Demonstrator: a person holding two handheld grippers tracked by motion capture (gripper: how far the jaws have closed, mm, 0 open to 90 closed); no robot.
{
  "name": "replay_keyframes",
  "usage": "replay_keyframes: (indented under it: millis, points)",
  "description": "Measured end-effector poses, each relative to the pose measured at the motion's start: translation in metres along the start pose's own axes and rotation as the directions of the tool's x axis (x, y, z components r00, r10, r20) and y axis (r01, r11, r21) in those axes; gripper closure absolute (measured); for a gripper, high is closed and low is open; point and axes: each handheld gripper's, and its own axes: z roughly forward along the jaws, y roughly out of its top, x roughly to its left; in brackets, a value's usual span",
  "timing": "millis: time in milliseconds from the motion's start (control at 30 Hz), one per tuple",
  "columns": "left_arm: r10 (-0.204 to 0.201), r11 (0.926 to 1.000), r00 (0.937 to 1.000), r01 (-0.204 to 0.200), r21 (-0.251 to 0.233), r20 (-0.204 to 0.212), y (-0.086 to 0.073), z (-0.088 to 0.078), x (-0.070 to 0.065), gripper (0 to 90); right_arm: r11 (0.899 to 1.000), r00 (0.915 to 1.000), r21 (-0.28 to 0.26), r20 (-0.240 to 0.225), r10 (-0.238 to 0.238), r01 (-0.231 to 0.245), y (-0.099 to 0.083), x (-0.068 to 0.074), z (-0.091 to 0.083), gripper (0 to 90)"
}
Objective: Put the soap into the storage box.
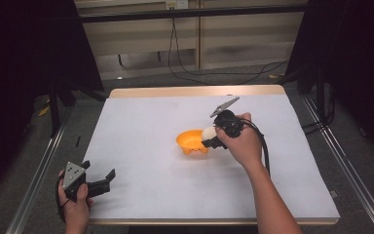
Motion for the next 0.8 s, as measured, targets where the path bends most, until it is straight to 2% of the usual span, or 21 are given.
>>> replay_keyframes:
  millis: [500, 800]
  points:
    - [-0.002, 1.0, 1.0, 0.002, -0.002, 0.001, 0.0, 0.0, 0.0, 0.0, 1.0, 0.9996, 0.009, -0.012, -0.025, 0.026, 0.021, 0.008, 0.012, 24.0]
    - [0.0, 1.0, 1.0, 0.0, -0.001, 0.0, 0.0, 0.0, 0.0, 0.0, 0.999, 0.9996, 0.023, -0.018, -0.024, 0.024, 0.025, 0.01, 0.022, 24.0]
